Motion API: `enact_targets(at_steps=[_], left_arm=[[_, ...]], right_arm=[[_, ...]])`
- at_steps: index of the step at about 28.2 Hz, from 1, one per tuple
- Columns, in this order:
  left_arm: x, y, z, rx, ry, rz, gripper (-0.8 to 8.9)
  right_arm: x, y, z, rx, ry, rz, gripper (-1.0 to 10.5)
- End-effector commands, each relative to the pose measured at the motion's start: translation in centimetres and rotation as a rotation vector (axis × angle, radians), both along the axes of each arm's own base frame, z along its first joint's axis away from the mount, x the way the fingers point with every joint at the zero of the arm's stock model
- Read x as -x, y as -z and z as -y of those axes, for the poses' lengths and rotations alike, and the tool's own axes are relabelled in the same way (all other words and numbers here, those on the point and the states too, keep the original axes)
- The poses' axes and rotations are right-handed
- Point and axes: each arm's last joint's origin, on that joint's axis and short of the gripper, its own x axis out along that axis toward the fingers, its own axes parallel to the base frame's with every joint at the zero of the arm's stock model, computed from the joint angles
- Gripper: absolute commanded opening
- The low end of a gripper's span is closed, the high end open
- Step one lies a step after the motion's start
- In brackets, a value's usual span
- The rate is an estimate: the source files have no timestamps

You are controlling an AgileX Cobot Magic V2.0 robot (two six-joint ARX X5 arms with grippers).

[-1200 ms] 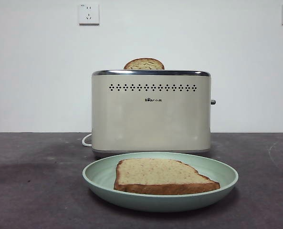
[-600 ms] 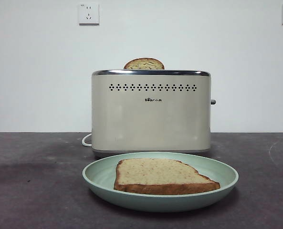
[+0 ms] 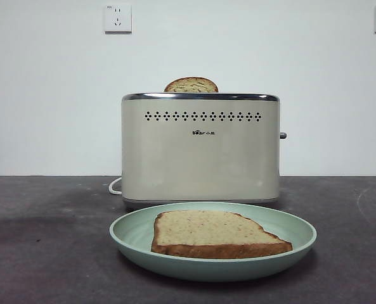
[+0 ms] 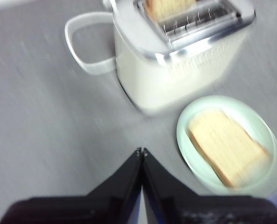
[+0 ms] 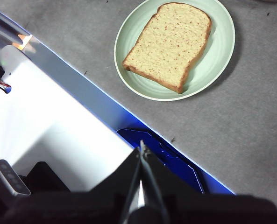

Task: Take the bread from the toaster,put the bread on the plate,put the plate on the table

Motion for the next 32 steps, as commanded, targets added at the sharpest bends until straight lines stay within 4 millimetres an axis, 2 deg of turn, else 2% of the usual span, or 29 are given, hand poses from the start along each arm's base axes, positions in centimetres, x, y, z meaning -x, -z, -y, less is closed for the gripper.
enact_targets(at_steps=[1,3,5,8,12,19,23,28,32], left_arm=[[-0.5,-2.1,-0.5,-0.009,-0.010,0.262,-0.04],[0.0,-4.0,-1.5,0.040,0.010,0.460,-0.04],[1.3,-5.0,-2.6,0.081,0.032,0.618,-0.04],[2.6,-3.9,-3.8,0.052,-0.063,0.728,-0.04],[3.0,0.0,-4.6,0.014,-0.176,0.764,-0.04],[2.4,10.8,-5.2,0.023,-0.265,0.682,-0.04],[2.1,15.6,-5.2,0.052,-0.276,0.617,-0.04],[2.1,19.9,-5.2,0.075,-0.288,0.542,-0.04],[2.2,22.1,-5.2,0.097,-0.296,0.520,-0.04]], right_arm=[[0.0,0.0,0.0,-0.005,0.004,0.004,0.0],[0.0,0.0,0.0,-0.005,0.004,0.004,0.0],[0.0,0.0,0.0,-0.005,0.004,0.004,0.0],[0.0,0.0,0.0,-0.005,0.004,0.004,0.0],[0.0,0.0,0.0,-0.005,0.004,0.004,0.0],[0.0,0.0,0.0,-0.005,0.004,0.004,0.0],[0.0,0.0,0.0,-0.005,0.004,0.004,0.0],[0.0,0.0,0.0,-0.005,0.004,0.004,0.0],[0.0,0.0,0.0,-0.005,0.004,0.004,0.0]])
